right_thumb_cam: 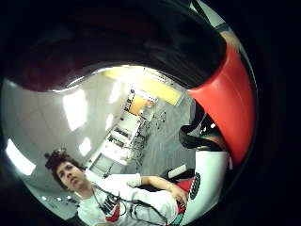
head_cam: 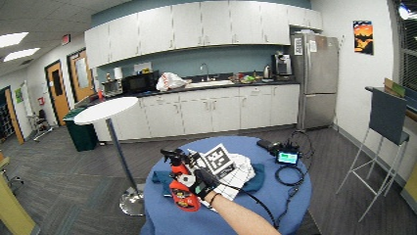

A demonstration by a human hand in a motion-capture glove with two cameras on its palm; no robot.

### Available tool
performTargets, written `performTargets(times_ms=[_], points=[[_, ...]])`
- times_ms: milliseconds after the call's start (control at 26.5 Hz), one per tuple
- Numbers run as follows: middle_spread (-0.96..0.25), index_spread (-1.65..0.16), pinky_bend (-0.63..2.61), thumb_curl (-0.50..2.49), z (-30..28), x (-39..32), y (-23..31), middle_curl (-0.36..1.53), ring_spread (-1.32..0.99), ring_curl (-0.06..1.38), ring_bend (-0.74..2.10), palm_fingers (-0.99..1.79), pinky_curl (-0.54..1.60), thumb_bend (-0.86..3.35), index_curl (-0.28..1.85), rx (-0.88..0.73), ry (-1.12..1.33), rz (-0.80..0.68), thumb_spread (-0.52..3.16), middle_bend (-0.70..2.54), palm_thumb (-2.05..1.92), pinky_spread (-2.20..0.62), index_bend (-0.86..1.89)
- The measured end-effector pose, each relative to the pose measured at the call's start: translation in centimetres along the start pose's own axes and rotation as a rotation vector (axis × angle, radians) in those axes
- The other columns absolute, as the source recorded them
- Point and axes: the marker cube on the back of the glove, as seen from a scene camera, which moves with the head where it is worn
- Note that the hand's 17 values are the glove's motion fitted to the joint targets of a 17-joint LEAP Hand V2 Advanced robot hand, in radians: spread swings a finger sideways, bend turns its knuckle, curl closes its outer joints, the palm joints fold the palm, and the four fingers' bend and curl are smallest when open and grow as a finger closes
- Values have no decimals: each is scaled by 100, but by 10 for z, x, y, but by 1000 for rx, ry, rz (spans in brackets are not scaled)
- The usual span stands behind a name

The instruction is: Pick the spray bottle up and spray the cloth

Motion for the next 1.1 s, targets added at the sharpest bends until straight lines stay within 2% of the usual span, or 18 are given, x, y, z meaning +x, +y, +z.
performTargets(times_ms=[302,793,1096], points=[[-8,-27,53,60,17,12,11,45,-8,39,54,108,33,-2,15,17,24,-7,90,43,99,5,7],[-9,-29,51,54,40,-28,-7,43,-9,38,50,98,33,-4,17,-131,23,-130,99,36,90,8,9],[-9,-29,49,51,14,-15,7,43,-9,38,48,99,32,-3,18,-133,45,-98,103,34,86,9,9]])
